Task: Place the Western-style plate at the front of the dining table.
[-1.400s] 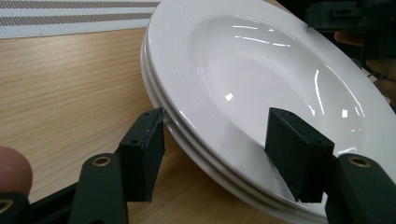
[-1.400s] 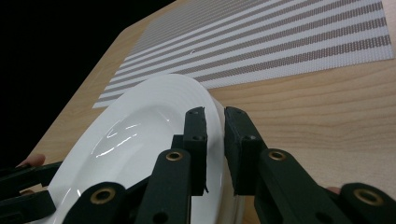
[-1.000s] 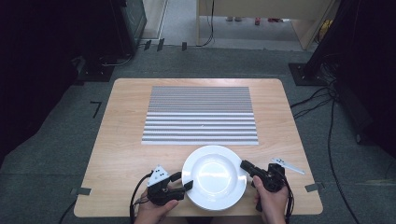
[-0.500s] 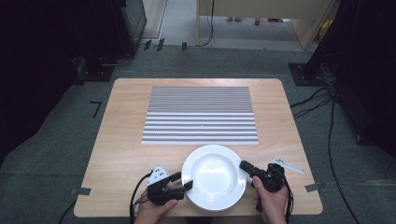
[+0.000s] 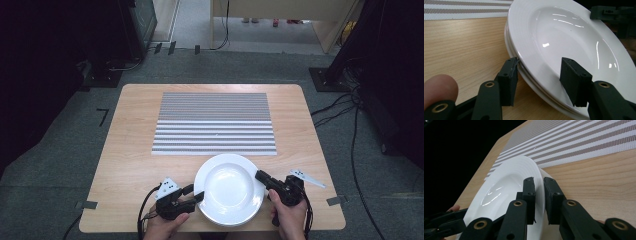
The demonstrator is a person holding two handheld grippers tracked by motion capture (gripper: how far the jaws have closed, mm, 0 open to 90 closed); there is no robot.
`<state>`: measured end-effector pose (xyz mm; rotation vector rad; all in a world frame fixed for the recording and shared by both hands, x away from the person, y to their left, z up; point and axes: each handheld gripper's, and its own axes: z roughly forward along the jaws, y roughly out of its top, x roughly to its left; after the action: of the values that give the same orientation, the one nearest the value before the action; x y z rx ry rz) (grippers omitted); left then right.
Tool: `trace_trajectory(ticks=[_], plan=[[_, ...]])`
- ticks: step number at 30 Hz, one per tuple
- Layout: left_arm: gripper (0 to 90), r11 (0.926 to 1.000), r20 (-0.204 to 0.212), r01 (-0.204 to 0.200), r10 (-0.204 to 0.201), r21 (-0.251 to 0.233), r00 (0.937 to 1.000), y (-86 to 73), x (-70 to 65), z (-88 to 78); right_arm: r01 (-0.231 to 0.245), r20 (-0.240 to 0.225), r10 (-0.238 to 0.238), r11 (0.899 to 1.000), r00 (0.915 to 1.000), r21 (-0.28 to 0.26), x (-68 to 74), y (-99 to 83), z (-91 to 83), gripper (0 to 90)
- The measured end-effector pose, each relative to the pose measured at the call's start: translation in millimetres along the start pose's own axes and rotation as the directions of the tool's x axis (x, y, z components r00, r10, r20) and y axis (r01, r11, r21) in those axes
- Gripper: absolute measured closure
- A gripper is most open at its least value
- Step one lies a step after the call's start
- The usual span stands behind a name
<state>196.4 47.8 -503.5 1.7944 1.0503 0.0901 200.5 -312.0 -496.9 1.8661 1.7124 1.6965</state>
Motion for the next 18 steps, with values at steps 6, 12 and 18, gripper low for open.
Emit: trace_trajectory(ticks=[6, 12, 18], plan=[[54.4, 0.999, 0.025, 0.042, -0.041, -0.017, 0.9988, 1.0, 4.1, -3.0, -0.007, 0.0, 0.007, 1.0, 1.0, 0.004, -1.5, -0.3, 0.9, 81.2], [58.1, 0.9971, 0.036, 0.072, -0.071, -0.026, 0.9968, 1.5, 7.1, -4.3, -0.003, 0.012, 0.003, 1.0, 0.9999, 0.006, -1.6, -1.5, 2.1, 80.6], [60.5, 0.995, 0.049, 0.09, -0.087, -0.044, 0.995, 2.3, 8.1, -5.9, -0.02, 0.021, 0.02, 1.0, 0.9996, 0.01, -3.3, -3.1, 3.7, 80.3]])
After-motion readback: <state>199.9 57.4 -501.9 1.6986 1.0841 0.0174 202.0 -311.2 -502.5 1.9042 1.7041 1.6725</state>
